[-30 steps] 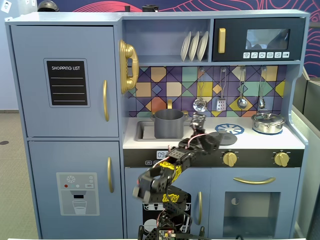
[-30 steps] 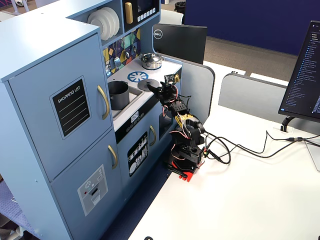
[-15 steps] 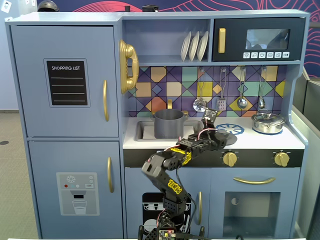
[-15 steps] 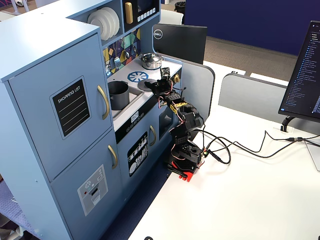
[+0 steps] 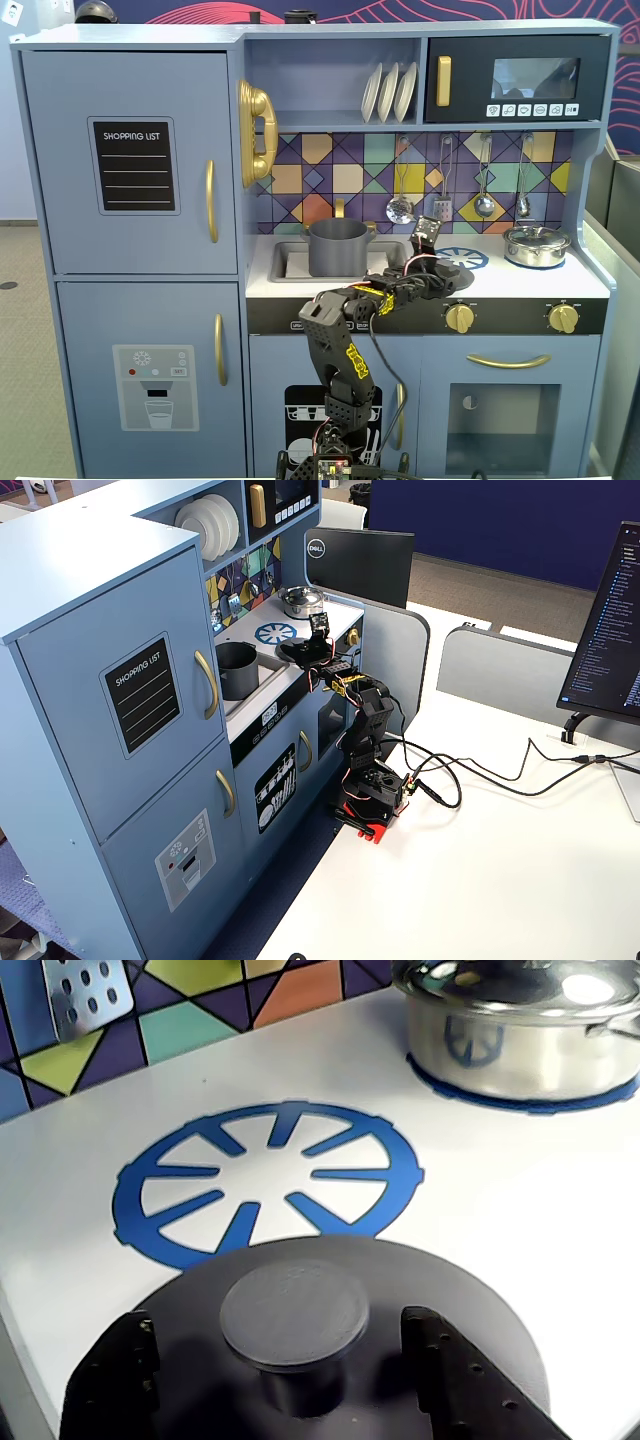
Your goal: Pick up the lid from the counter and put it on the gray recipient
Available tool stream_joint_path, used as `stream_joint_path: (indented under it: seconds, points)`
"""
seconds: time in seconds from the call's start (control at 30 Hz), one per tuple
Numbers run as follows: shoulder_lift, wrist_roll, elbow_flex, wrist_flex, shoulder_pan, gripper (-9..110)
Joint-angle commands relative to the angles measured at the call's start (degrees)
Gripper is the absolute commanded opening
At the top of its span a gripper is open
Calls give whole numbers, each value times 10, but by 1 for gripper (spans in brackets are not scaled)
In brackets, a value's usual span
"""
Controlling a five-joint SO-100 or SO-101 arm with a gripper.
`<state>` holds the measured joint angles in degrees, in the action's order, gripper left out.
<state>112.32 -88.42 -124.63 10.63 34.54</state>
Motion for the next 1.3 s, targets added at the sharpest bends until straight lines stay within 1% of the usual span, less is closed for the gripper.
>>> stream_joint_path:
  seconds: [0.0,0.2,0.27,0.37,0.6,0.73,0.83,1.0,1.27]
  points:
    - [-13,1,57,22,-7,22]
    - [-49,1,84,25,-4,18]
    - [-57,0,88,25,-5,12]
    - [-68,-13,95,25,-11,0]
    - [-76,-14,134,25,-21,0]
    - [-66,-27,189,-8,-32,0]
    - [-46,-29,243,-56,-49,0]
    - [7,-26,318,-153,-115,0]
    - [109,4,326,-258,-267,0]
